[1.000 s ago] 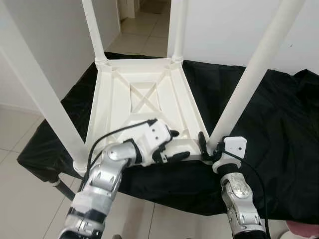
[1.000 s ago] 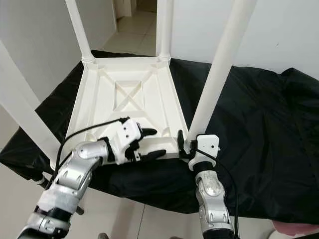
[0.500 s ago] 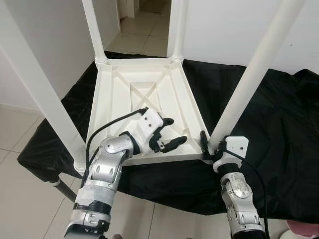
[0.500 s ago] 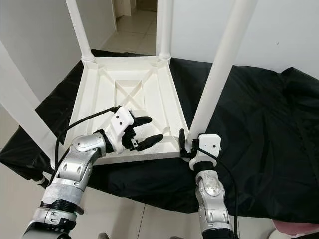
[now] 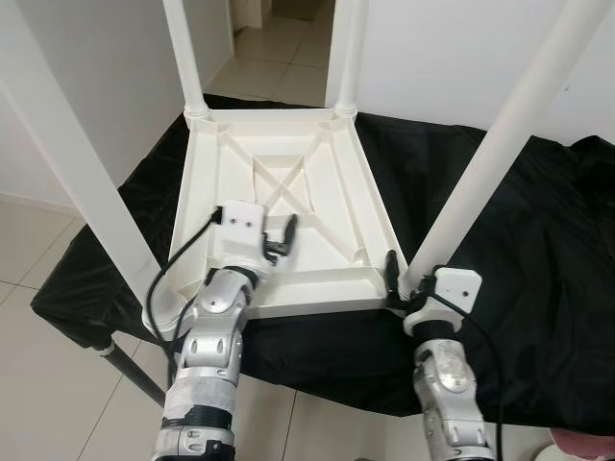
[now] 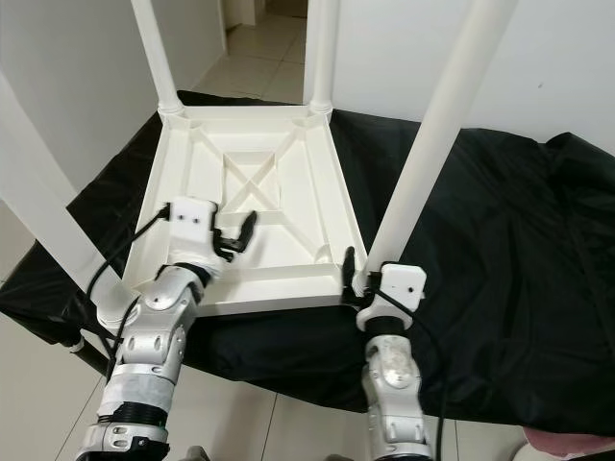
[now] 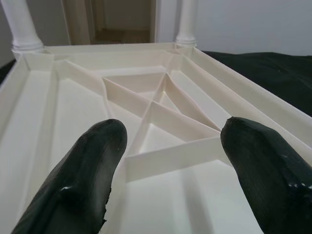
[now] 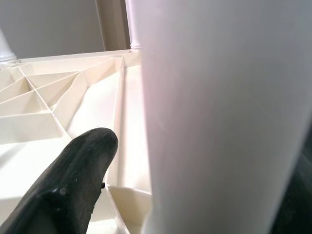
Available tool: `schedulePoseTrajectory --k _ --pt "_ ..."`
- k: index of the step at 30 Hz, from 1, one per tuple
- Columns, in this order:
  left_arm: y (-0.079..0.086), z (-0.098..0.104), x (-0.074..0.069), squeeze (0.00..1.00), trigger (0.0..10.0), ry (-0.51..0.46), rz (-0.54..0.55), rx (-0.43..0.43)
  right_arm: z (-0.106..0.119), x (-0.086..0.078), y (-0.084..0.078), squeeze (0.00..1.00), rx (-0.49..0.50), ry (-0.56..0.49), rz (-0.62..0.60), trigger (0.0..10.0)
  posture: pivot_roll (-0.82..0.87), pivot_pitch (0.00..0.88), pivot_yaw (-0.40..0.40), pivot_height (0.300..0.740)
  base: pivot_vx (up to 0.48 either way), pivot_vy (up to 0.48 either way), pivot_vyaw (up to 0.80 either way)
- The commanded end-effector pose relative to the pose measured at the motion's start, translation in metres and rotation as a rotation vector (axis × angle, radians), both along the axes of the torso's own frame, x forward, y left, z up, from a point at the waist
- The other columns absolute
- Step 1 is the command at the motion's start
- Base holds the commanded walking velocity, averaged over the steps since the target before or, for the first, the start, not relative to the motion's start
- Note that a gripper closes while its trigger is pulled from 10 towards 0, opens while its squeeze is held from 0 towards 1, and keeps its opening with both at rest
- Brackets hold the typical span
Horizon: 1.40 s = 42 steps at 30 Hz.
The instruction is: Building children table
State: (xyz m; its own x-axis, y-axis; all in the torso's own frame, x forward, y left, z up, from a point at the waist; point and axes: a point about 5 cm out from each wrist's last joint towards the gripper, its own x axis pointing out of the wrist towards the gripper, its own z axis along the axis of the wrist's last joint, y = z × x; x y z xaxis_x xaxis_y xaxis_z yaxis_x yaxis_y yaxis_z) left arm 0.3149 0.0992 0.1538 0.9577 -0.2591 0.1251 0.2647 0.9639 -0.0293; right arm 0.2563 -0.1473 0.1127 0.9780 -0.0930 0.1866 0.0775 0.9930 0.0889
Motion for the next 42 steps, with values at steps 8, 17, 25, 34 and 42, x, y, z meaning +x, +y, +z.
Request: schedulePoseTrajectory --k 8,17,25,34,42 --pt "-0.021 -0.017 -0.023 0.0 10.0 0.079 -0.004 -0.149 -0.006 -0.009 0.008 0.0 0.107 0.069 -0.021 10.0 -0.07 0.0 -0.002 0.74 0.0 0.0 0.0" --pt "-0.023 -0.022 -0.029 0.0 10.0 0.08 -0.045 -0.166 -0.004 -0.012 0.008 0.0 0.07 0.062 -0.042 10.0 -0.08 0.0 -0.001 0.74 0.0 0.0 0.0" --pt "-0.037 -0.024 -0.033 0.0 10.0 0.088 -0.142 -0.105 -0.002 -0.013 0.009 0.0 0.104 0.046 -0.017 10.0 -0.08 0.0 -0.01 0.74 0.0 0.0 0.0" --pt "-0.025 -0.018 -0.034 0.0 10.0 -0.01 -0.172 -0.047 0.0 -0.01 0.011 0.0 0.041 0.045 0.028 10.0 -0.07 0.0 -0.033 0.74 0.0 0.0 0.0" --pt "-0.004 -0.044 -0.052 0.0 10.0 0.033 -0.165 0.076 0.004 -0.006 0.0 0.0 -0.084 0.031 0.071 10.0 -0.06 0.0 -0.024 0.74 0.0 0.0 0.0"
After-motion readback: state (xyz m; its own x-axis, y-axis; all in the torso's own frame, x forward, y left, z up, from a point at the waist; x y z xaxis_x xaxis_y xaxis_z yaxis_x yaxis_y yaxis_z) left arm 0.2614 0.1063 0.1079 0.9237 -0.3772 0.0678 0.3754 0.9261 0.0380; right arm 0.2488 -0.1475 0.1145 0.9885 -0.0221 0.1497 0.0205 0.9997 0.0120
